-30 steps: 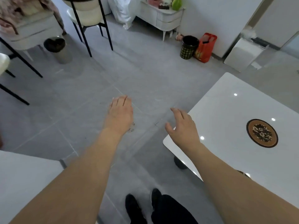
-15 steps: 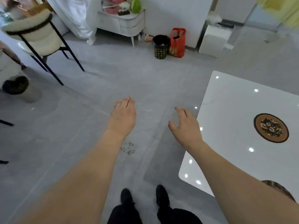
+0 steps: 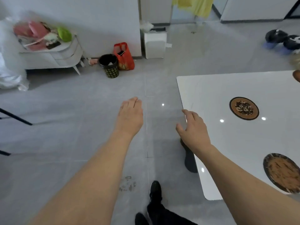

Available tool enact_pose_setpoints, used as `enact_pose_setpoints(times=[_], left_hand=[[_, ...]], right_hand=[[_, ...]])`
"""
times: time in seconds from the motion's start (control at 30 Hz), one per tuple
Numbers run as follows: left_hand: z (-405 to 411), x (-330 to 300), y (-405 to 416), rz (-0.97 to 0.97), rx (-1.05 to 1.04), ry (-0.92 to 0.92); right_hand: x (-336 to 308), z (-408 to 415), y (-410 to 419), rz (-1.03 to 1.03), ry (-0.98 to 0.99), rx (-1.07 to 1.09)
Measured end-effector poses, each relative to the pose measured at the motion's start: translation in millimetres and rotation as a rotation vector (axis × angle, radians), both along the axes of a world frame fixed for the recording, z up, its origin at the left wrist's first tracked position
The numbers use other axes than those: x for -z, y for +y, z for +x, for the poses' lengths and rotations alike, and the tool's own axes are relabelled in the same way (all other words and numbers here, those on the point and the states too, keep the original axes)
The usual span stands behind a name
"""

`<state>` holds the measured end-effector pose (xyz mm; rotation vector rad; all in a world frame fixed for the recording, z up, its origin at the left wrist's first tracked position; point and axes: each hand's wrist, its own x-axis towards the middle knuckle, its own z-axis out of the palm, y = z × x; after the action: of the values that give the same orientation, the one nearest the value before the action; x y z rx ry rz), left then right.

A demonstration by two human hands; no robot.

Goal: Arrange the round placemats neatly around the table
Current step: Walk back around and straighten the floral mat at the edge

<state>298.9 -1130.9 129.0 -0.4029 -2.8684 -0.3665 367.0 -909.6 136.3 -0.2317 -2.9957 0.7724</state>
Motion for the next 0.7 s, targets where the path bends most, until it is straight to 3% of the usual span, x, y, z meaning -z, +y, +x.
enact_pose_setpoints(times=[0.37, 0.7], left_hand=[[-137.3, 8.8, -3.5, -0.067, 0.084, -0.033], [-308.9, 5.1, -1.9, -0.078, 0.294, -0.011]], right_hand=[[3.4, -116.9, -13.6, -0.073, 0.051, 0.099], [-2.3, -239.1, -31.8, -0.058, 0.042, 0.293]])
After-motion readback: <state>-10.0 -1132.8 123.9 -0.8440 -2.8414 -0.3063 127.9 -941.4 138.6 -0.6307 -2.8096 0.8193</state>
